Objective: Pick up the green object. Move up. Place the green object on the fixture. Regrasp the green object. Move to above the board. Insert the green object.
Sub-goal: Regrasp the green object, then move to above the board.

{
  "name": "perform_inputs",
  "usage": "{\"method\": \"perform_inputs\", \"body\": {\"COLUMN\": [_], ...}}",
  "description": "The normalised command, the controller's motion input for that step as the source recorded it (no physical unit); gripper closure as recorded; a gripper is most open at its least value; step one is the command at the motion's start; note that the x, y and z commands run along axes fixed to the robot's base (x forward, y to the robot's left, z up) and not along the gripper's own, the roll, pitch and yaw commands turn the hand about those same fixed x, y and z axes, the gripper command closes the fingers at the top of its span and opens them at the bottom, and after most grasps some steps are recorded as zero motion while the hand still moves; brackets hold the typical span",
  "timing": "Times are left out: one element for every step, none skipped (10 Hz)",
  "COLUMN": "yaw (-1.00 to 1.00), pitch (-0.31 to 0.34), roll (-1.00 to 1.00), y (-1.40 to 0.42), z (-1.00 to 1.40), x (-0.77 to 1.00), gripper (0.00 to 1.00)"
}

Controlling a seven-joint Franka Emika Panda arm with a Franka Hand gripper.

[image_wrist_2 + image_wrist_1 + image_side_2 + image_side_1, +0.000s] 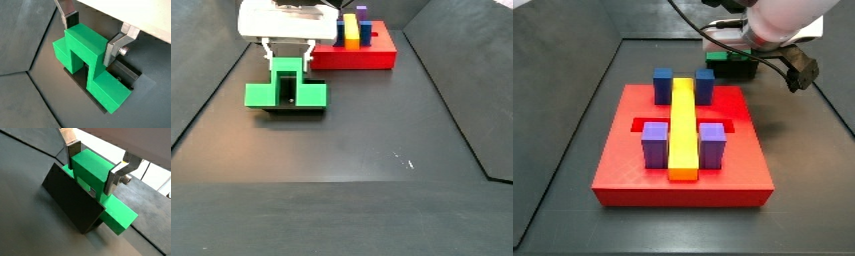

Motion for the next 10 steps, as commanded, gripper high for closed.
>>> {"method": "perform_inputs", "body": {"yaw": [0.00, 0.00, 0.02, 0.02, 0.00, -0.02, -0.03, -0.03, -0.02, -0.02], "pitch": [0.000, 0.000, -0.031, -0.052, -0.047, -0.026, -0.007, 0.012, 0.037, 0.061], "roll": [0.00, 0.00, -0.07, -0.11, -0.06, -0.05, -0.01, -0.01, -0.01, 0.00], "y": [0.00, 0.00, -0.03, -0.02, -0.01, -0.02, -0.02, -0.03, -0.02, -0.01], "z": [0.00, 1.40, 1.40, 1.40, 1.40, 1.40, 1.40, 1.40, 0.62, 0.28], "x": [0.00, 0.00, 0.00, -0.03, -0.04, -0.03, -0.03, -0.04, 0.00, 0.02], "gripper": [1.00, 1.00, 1.00, 1.00, 1.00, 1.00, 1.00, 1.00, 1.00, 1.00]}}
